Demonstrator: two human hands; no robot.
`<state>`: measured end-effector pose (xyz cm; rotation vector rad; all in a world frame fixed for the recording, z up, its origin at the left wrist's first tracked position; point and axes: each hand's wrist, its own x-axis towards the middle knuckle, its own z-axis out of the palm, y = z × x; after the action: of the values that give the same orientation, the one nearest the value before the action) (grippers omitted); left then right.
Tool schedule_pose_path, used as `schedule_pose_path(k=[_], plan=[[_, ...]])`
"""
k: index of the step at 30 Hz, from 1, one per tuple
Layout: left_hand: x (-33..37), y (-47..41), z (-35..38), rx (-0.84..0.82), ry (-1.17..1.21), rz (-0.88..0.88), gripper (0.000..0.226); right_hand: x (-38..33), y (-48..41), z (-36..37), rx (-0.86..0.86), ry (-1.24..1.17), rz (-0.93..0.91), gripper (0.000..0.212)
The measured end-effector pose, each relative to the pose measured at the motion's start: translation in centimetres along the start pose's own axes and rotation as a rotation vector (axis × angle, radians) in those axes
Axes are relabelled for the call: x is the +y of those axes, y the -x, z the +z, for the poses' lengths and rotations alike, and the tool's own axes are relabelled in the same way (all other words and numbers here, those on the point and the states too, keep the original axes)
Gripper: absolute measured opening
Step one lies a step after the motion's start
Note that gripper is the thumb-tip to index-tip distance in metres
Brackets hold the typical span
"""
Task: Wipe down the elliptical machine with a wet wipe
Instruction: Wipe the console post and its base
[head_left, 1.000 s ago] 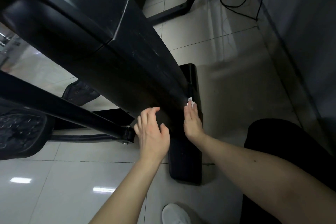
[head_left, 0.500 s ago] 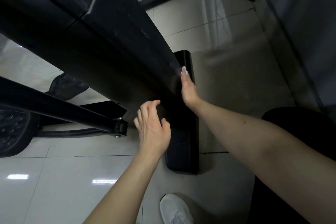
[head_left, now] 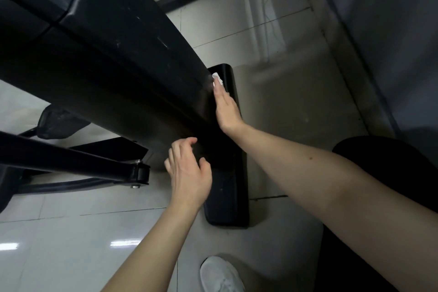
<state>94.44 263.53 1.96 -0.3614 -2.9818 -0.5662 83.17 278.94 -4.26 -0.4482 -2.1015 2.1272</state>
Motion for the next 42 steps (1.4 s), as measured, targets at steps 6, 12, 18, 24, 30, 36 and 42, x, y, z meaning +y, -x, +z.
schedule_pose_path(k=[6, 12, 18, 24, 30, 36, 42], plan=[[-0.4, -0.1, -0.1, -0.009, -0.017, 0.027, 0.048, 5.8, -1.3, -1.0, 0.009, -0.022, 0.146, 0.058], [-0.5, -0.1, -0.3, -0.028, -0.036, 0.054, 0.05, 14.3, -1.1, -0.5, 0.048, -0.172, 0.577, 0.09], [-0.3, -0.3, -0.1, -0.022, -0.026, 0.038, 0.05, 9.4, -2.4, -0.5, 0.075, -0.212, 0.399, 0.092], [-0.2, -0.3, -0.4, -0.048, -0.036, 0.027, 0.05, 8.3, -4.1, -1.2, 0.092, -0.106, 0.307, 0.078], [-0.6, -0.3, -1.0, -0.087, -0.041, 0.054, 0.05, 19.3, -2.5, -1.1, 0.138, -0.186, 0.682, 0.119], [-0.6, -0.3, -1.0, -0.094, -0.035, 0.057, 0.049, 11.0, 1.0, -0.7, 0.234, -0.136, 0.508, 0.084], [-0.4, -0.2, -0.9, -0.086, -0.028, 0.038, 0.052, 3.9, 6.9, 1.2, 0.179, -0.018, 0.134, 0.05]])
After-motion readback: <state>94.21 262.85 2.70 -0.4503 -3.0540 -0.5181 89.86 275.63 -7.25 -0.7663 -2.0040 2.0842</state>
